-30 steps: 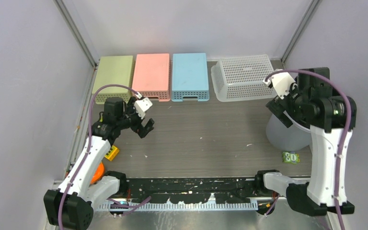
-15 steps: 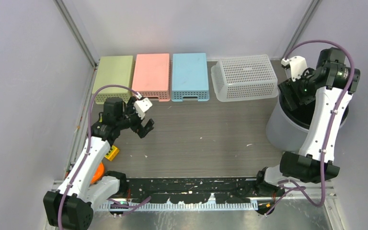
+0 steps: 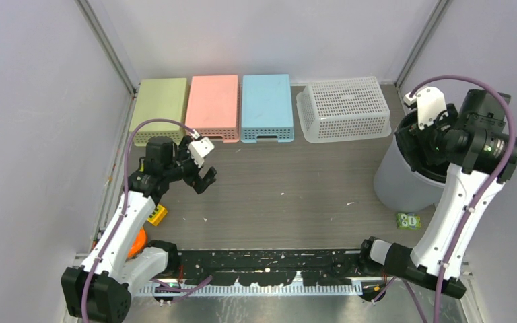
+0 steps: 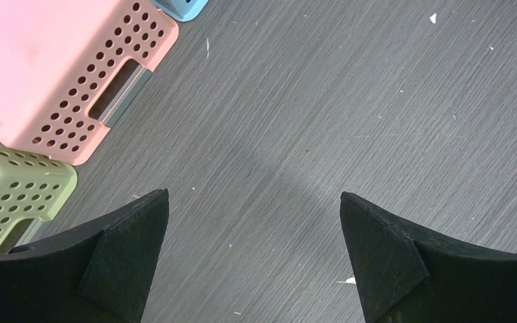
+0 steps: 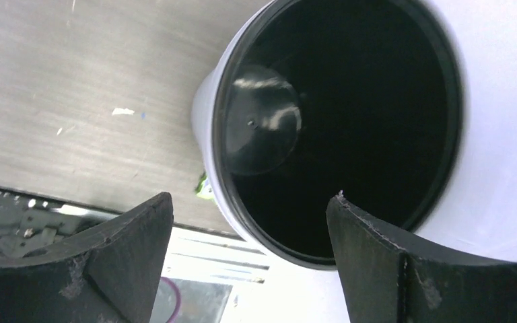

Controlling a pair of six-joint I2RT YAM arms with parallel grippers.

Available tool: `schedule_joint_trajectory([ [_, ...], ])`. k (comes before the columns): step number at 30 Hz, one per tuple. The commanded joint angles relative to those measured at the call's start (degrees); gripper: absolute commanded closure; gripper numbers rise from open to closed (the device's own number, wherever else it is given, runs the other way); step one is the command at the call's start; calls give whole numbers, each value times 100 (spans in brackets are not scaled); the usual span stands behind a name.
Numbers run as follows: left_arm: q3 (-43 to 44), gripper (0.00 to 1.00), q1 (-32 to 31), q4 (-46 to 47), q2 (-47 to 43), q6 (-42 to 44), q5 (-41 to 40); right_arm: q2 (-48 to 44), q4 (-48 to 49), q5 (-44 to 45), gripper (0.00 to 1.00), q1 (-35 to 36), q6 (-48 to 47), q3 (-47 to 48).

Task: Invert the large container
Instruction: Pick up the container from the container.

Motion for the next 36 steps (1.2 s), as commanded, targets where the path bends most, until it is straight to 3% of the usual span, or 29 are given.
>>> schedule_joint_trajectory([
  [1,24,0,45,121,-23,6,152,172,-1024,43,13,-4,-225,-686],
  [12,10,0,46,111,-56,4,144,682,-426,-326,20,-28,139,-1031],
  [14,10,0,41,115,-60,-1,138,939,-565,-496,34,-67,141,-929],
  [17,8,0,46,117,-53,-5,136,1268,-965,-865,72,-119,134,-489],
  [18,11,0,46,123,-48,-1,135,1320,-1014,-947,79,-134,193,-401],
  [21,12,0,46,119,-25,-1,138,1303,-956,-1066,89,-136,270,-289],
  [27,19,0,46,118,-25,-14,149,1163,-434,-1296,99,-136,730,67],
  [36,23,0,46,110,-93,-29,111,971,140,-1481,99,-141,1110,205],
])
